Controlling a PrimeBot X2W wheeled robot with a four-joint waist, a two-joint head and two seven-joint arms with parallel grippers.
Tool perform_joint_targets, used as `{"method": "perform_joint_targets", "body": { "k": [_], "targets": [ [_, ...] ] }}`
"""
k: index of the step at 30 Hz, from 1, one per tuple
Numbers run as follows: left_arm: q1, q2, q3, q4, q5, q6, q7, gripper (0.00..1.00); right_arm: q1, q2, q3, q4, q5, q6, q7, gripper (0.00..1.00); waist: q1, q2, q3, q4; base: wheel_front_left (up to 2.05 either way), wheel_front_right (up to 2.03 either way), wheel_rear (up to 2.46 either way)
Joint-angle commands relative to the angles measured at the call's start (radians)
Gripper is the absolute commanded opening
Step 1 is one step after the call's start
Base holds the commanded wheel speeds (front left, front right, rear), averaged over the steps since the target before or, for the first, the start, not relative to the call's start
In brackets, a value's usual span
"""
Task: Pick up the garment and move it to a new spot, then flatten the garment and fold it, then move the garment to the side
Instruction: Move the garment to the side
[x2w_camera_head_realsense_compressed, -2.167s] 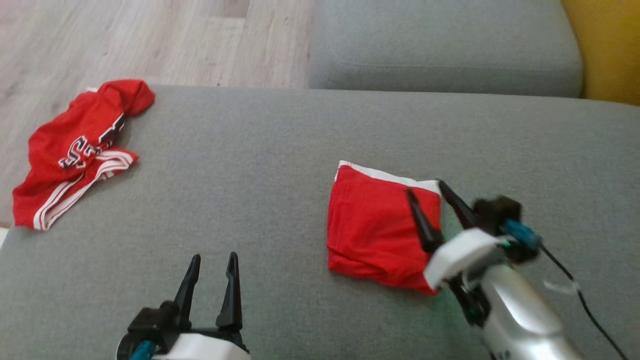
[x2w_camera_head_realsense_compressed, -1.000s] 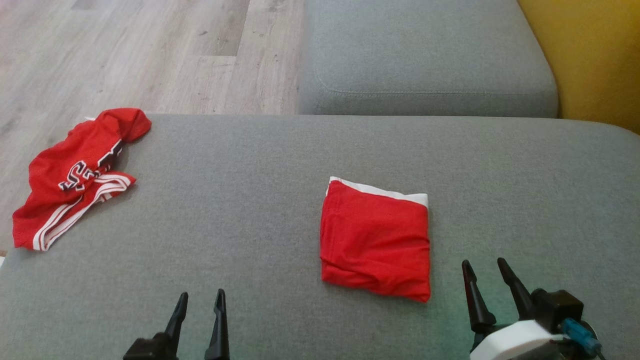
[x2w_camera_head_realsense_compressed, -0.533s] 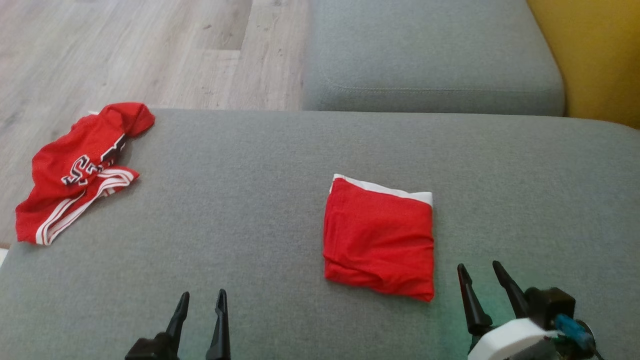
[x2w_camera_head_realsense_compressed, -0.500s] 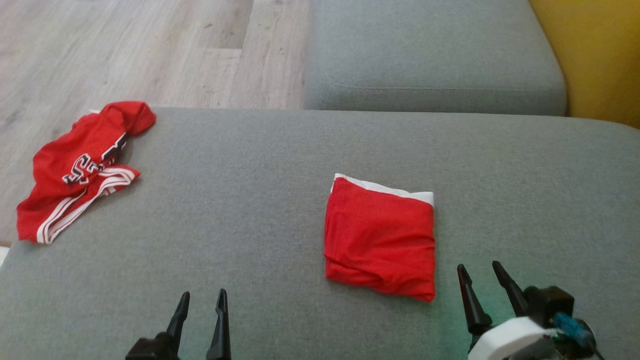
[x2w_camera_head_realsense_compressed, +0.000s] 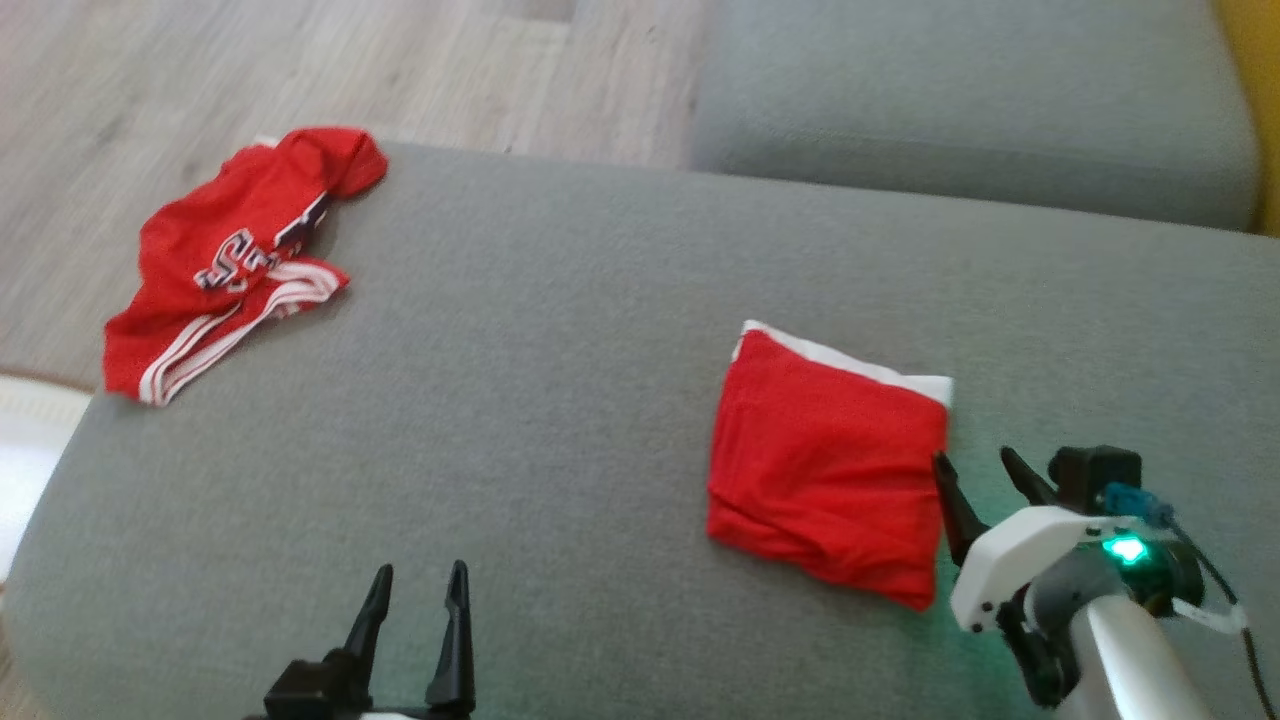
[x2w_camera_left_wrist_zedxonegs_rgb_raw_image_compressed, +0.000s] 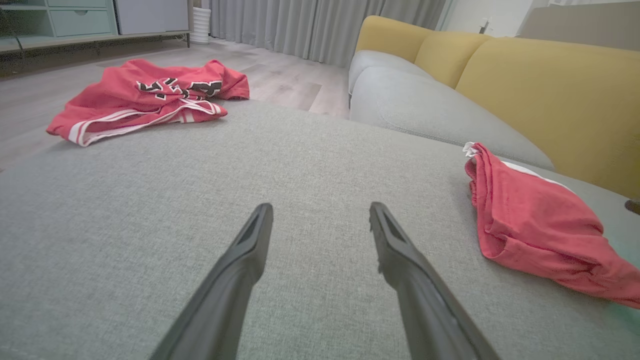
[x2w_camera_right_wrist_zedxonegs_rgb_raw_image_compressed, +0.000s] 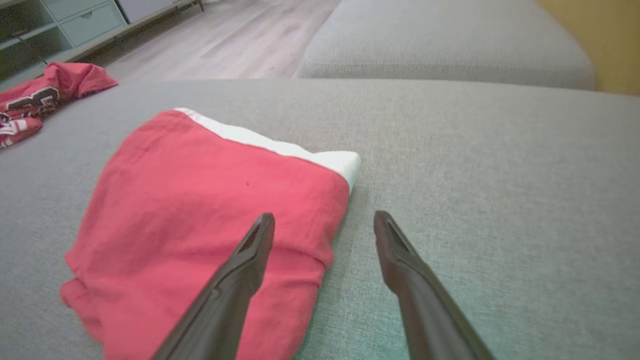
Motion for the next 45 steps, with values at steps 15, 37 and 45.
{"method": "perform_joint_targets", "body": {
  "k": [15,37,45],
  "targets": [
    [-0.08,-0.063,0.06,-0.006,0.03,-0.026,-0.012,1.0,-0.191,-0.005,-0.03,0.198,-0.006,0.004,0.116,0.23,-0.0001,0.0,0.114,0.071,0.0,0.0,0.0],
    [-0.165,-0.071,0.081,-0.05,0.109,-0.07,-0.008,1.0,-0.312,-0.082,-0.039,0.048,-0.036,0.004,0.045,0.0,-0.0001,0.0,0.247,-0.347,0.0,0.0,0.0],
    [-0.225,-0.053,0.065,-0.082,0.133,-0.073,0.019,1.0,-0.357,-0.087,-0.037,0.023,-0.02,0.004,0.047,0.0,-0.0001,0.0,0.291,-0.437,0.0,0.0,0.0]
  ]
}}
